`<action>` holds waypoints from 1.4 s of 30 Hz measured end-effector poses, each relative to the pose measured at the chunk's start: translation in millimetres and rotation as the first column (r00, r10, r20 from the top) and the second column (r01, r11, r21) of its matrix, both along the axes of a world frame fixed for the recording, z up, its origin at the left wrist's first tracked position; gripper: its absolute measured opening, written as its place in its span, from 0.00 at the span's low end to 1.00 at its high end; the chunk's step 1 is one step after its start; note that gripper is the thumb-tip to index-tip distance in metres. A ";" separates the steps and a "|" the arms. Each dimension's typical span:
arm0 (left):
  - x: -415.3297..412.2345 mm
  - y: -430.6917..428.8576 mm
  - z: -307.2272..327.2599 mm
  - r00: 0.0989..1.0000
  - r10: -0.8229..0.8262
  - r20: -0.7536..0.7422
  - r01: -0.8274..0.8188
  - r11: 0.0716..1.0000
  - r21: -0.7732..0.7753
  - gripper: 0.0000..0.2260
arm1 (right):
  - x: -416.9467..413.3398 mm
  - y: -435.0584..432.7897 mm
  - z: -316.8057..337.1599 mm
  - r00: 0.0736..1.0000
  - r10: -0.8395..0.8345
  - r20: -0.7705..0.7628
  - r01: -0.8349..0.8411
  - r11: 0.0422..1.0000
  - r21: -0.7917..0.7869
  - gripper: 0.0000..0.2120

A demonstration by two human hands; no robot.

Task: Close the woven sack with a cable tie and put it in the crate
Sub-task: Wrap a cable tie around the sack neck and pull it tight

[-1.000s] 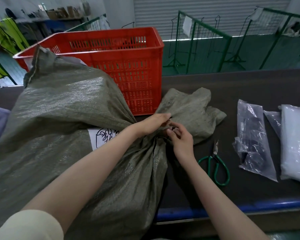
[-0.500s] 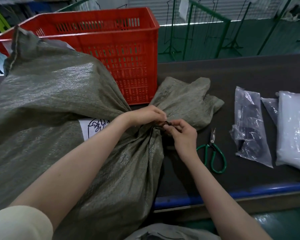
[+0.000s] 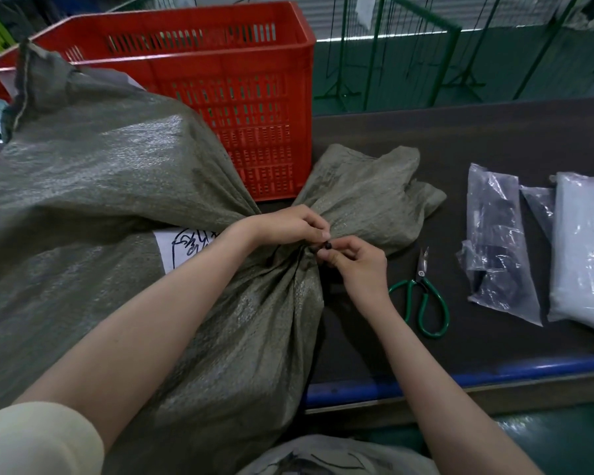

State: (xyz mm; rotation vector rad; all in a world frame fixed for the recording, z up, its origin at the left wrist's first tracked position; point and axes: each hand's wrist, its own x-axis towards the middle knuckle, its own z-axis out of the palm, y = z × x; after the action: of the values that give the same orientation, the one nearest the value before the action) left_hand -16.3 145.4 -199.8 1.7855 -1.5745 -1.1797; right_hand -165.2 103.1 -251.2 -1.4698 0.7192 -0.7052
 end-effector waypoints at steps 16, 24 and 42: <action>-13.2 -0.8 -3.6 0.977 0.083 -0.198 -0.073 0.996 0.058 0.06 | 6.1 -6.8 2.2 0.997 0.034 -0.076 -0.027 0.995 0.097 0.15; 1.7 2.4 -8.1 0.995 -0.020 0.102 0.017 0.999 0.029 0.10 | -3.8 -7.6 5.6 0.993 0.070 -0.090 -0.052 0.981 0.186 0.11; 2.0 4.3 -4.7 0.865 -0.081 0.494 0.129 0.990 -0.063 0.07 | -4.9 2.6 10.0 0.981 0.151 -0.120 -0.121 0.966 0.228 0.18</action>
State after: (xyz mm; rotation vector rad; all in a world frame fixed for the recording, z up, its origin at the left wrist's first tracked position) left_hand -14.3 149.8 -204.5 2.0663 -1.9937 -0.7021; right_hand -170.0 105.7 -241.2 -1.3569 0.7670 -0.4083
